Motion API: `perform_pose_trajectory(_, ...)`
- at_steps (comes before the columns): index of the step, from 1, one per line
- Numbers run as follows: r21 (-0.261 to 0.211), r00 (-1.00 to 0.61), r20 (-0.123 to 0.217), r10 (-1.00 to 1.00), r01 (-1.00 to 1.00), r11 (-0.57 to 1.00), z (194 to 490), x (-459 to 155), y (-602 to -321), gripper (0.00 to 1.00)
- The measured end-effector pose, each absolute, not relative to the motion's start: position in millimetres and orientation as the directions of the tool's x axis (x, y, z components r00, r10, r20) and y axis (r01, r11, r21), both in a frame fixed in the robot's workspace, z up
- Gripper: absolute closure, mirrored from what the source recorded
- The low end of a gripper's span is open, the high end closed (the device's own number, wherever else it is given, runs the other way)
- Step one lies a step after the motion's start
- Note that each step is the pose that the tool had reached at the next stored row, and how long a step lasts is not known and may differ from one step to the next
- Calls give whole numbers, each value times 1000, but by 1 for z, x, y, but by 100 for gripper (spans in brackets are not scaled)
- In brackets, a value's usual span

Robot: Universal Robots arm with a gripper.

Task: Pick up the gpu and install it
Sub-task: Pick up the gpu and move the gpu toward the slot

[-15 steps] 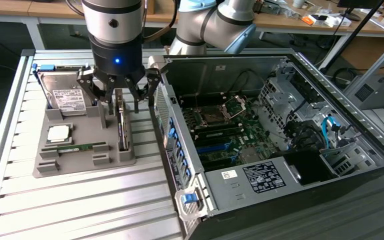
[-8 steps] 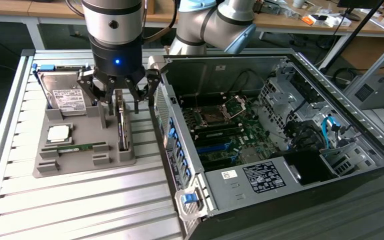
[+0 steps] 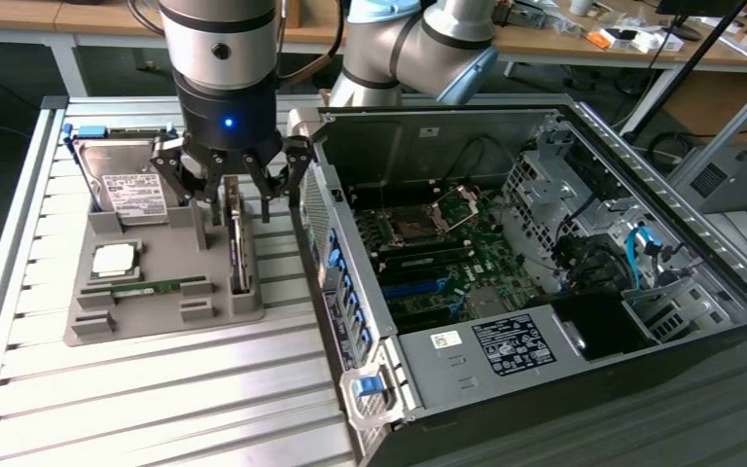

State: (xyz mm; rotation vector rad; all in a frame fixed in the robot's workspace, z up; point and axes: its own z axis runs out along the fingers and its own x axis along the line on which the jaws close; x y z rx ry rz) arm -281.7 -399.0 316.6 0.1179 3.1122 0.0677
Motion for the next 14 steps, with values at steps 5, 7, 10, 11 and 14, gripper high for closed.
perform_pose_trajectory(5,44,-997,-25,76,75,996,315,-282,-399,46)
perform_pose_trajectory(7,44,-997,-25,76,75,996,315,-282,-399,46)
perform_pose_trajectory(10,44,-997,-25,76,75,996,314,-282,-399,46)
perform_pose_trajectory(11,44,-997,-25,76,75,996,314,-282,-399,46)
perform_pose_trajectory(14,44,-997,-25,76,75,996,313,-282,-399,46)
